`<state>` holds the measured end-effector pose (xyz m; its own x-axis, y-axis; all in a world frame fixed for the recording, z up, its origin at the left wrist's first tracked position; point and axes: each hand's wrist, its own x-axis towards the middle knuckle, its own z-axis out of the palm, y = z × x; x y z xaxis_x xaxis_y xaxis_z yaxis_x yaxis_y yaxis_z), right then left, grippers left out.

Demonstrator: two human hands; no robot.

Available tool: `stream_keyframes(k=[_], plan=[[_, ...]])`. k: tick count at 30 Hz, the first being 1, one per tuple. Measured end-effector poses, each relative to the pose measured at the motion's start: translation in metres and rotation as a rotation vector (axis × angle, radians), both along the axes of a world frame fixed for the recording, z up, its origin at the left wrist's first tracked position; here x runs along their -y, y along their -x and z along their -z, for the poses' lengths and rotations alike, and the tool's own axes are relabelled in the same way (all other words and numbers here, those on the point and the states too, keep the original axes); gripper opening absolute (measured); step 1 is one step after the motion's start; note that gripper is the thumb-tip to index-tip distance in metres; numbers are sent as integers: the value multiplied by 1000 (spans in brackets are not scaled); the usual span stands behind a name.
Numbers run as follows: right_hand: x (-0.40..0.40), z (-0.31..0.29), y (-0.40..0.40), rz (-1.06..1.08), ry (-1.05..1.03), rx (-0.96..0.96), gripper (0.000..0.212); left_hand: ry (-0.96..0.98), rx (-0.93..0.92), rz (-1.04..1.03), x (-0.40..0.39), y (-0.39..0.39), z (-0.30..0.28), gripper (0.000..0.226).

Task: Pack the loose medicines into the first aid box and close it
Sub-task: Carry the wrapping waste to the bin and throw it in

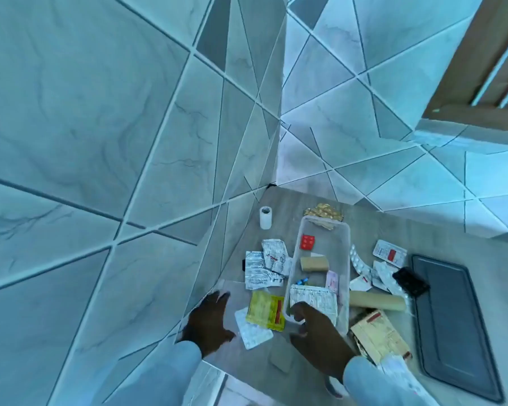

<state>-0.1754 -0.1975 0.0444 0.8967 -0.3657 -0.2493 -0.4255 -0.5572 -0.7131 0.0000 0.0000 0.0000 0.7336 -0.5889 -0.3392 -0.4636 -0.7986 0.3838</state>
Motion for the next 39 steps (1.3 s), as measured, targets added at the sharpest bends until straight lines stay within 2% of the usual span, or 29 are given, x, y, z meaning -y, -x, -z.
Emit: stream_keyframes(k=[2, 5, 7, 10, 12, 14, 18, 21, 26, 28, 29, 30, 31, 32, 33, 35, 37, 39], plan=[[-7, 9, -5, -91, -20, -118, 47, -106, 31, 86, 0, -5, 7, 95], [-13, 16, -10, -350, 113, -392, 71, -153, 81, 111, -3, -8, 22, 75], [-16, 17, -16, -411, 211, -475, 74, -104, 125, 113, -8, -7, 31, 58], [-24, 23, -26, -411, 330, -528, 66, -69, 236, 129, -10, -10, 39, 29], [-29, 28, -27, -396, 395, -528, 55, -88, 320, 153, -8, -9, 37, 20], [-30, 35, -27, -371, 440, -506, 50, -58, 365, 152, -6, -8, 32, 26], [-31, 37, -23, -311, 412, -469, 58, -45, 387, 136, -2, -5, 4, 15], [-31, 32, -22, -269, 373, -445, 68, 175, 337, -55, 5, -4, -36, 7], [-37, 27, -17, -262, 356, -367, 34, 442, 111, -304, 25, -12, -85, 9], [-38, 20, -15, -181, 287, -303, 25, 526, 36, -333, 35, -10, -97, 4], [-37, 13, -15, -115, 240, -245, 18, 572, -35, -361, 41, -7, -104, 10], [-34, 2, -12, -41, 170, -172, 9, 639, -146, -394, 50, -1, -110, 17], [-29, -11, -8, 47, 80, -95, 14, 711, -289, -440, 58, 5, -117, 23], [-23, -25, -3, 146, -56, -16, 22, 793, -440, -478, 65, 14, -122, 26], [-11, -42, 10, 261, -246, 78, 22, 860, -590, -494, 75, 26, -130, 28], [12, -72, 41, 387, -663, 222, 6, 953, -823, -492, 96, 53, -142, 29], [35, -87, 77, 471, -960, 335, 27, 968, -916, -416, 114, 82, -150, 26], [56, -101, 124, 558, -1108, 463, 42, 948, -952, -300, 137, 120, -160, 27]])
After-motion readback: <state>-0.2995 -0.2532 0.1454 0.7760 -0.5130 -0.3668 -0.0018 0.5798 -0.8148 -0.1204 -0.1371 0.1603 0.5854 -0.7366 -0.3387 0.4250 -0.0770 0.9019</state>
